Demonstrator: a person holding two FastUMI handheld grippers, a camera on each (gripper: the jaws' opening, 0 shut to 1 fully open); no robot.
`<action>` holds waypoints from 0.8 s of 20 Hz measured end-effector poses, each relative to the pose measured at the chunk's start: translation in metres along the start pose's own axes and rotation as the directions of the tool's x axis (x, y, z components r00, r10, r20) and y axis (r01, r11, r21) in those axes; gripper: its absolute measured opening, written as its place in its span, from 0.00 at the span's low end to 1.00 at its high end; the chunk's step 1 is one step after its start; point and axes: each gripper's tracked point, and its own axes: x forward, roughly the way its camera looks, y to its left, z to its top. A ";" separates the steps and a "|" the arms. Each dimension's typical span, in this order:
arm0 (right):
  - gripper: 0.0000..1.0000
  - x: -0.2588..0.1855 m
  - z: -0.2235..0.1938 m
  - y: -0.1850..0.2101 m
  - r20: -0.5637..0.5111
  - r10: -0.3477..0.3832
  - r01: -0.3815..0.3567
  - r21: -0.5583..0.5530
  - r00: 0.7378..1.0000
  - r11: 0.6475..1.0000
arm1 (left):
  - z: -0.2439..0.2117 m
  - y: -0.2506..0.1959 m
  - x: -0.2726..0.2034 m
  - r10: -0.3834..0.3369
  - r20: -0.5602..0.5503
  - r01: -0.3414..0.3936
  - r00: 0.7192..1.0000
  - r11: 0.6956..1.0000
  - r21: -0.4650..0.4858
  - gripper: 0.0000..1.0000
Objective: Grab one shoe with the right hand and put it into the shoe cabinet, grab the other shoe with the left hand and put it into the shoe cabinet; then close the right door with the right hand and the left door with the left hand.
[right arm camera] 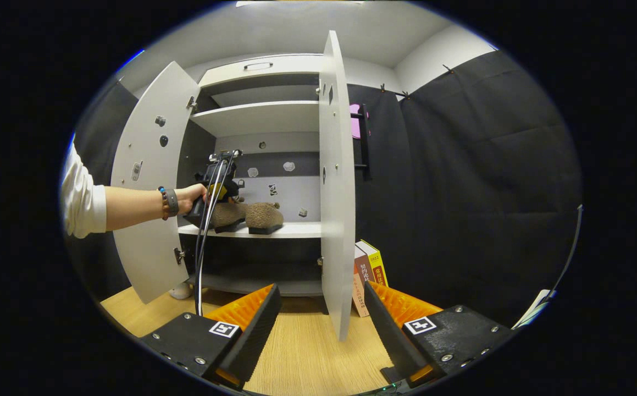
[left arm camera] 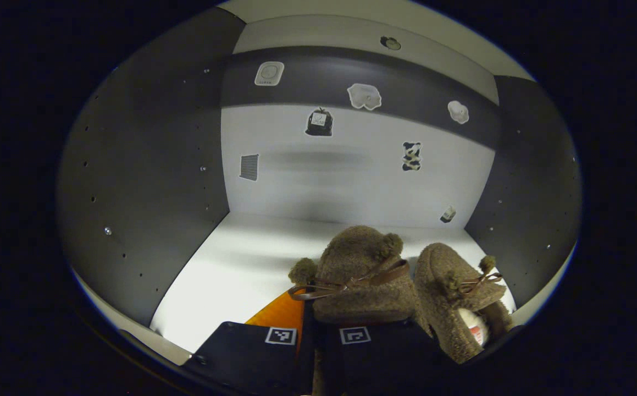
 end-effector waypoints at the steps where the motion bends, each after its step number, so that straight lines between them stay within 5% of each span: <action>1: 0.93 0.002 0.000 -0.002 0.001 -0.005 0.005 -0.001 1.000 1.000 | -0.004 -0.002 0.002 -0.010 -0.010 0.010 1.000 1.000 0.000 0.17; 8: 0.98 0.010 -0.001 0.005 0.001 0.005 -0.005 -0.006 1.000 1.000 | -0.004 0.010 0.002 -0.007 0.000 0.007 1.000 1.000 -0.011 0.60; 11: 0.93 0.013 -0.003 0.008 -0.001 0.013 -0.013 -0.013 1.000 1.000 | -0.006 0.014 -0.005 -0.023 -0.010 0.023 1.000 1.000 -0.018 0.99; 16: 0.98 0.017 -0.005 0.015 -0.006 0.029 -0.029 -0.013 1.000 0.999 | 0.007 -0.013 -0.051 -0.172 0.019 0.172 0.985 0.985 -0.027 0.99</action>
